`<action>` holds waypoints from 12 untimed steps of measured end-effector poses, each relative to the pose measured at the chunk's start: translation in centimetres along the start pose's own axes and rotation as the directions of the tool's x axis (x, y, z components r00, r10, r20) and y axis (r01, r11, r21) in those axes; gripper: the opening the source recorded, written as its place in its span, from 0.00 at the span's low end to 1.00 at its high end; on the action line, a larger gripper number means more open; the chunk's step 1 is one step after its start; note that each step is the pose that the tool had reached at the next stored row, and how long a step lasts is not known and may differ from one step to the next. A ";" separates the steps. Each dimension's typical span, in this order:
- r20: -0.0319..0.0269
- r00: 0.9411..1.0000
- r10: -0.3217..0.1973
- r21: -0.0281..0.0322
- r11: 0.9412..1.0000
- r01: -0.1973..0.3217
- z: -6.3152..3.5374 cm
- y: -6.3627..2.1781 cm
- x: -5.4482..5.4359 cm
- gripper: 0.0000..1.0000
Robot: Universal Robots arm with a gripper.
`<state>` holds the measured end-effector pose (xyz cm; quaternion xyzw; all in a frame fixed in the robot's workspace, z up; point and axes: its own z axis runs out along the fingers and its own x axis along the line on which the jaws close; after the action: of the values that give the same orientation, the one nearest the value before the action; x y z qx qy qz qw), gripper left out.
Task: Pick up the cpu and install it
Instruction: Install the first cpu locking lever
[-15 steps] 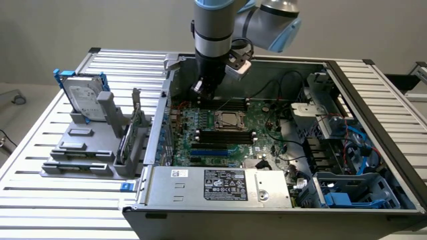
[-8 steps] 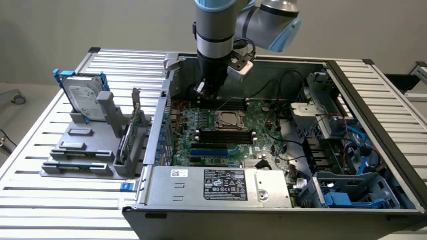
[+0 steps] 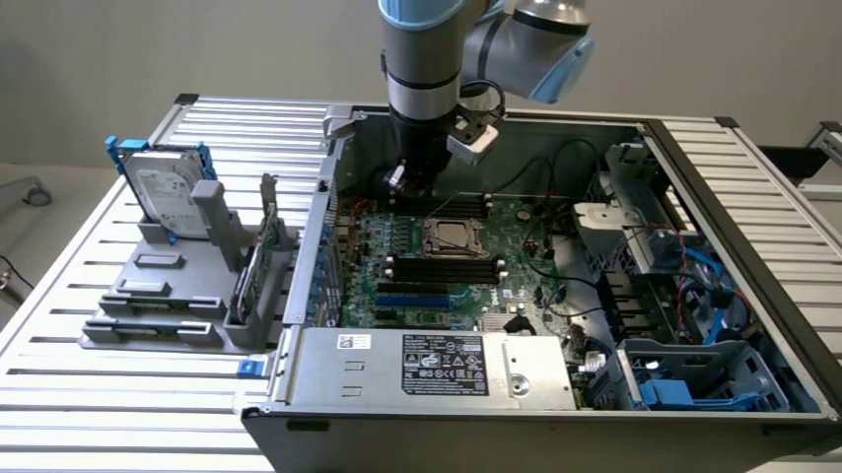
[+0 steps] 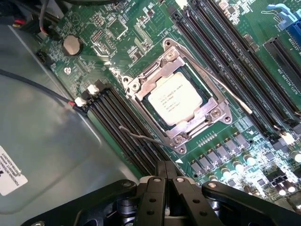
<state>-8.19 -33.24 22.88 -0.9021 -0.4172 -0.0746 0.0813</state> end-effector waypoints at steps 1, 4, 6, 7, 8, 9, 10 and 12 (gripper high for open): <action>-0.002 1.000 0.005 -0.005 1.000 -0.005 0.06 0.01 0.0 0.11; -0.007 1.000 0.012 -0.021 1.000 -0.012 0.23 0.02 0.0 0.11; -0.010 1.000 0.013 -0.032 0.999 -0.013 0.35 0.02 -0.1 0.11; -0.012 1.000 0.012 -0.036 0.999 -0.013 0.41 0.00 0.0 0.11; -0.015 1.000 0.012 -0.040 0.999 -0.013 0.49 -0.01 0.0 0.11; -0.016 1.000 0.012 -0.044 0.999 -0.013 0.58 -0.02 0.0 0.11; -0.018 1.000 0.012 -0.047 0.999 -0.013 0.67 -0.04 0.0 0.11; -0.021 1.000 0.012 -0.052 0.999 -0.013 0.89 -0.08 0.0 0.11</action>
<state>-8.20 -33.01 22.01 -0.9058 -0.4084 -0.0942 0.0626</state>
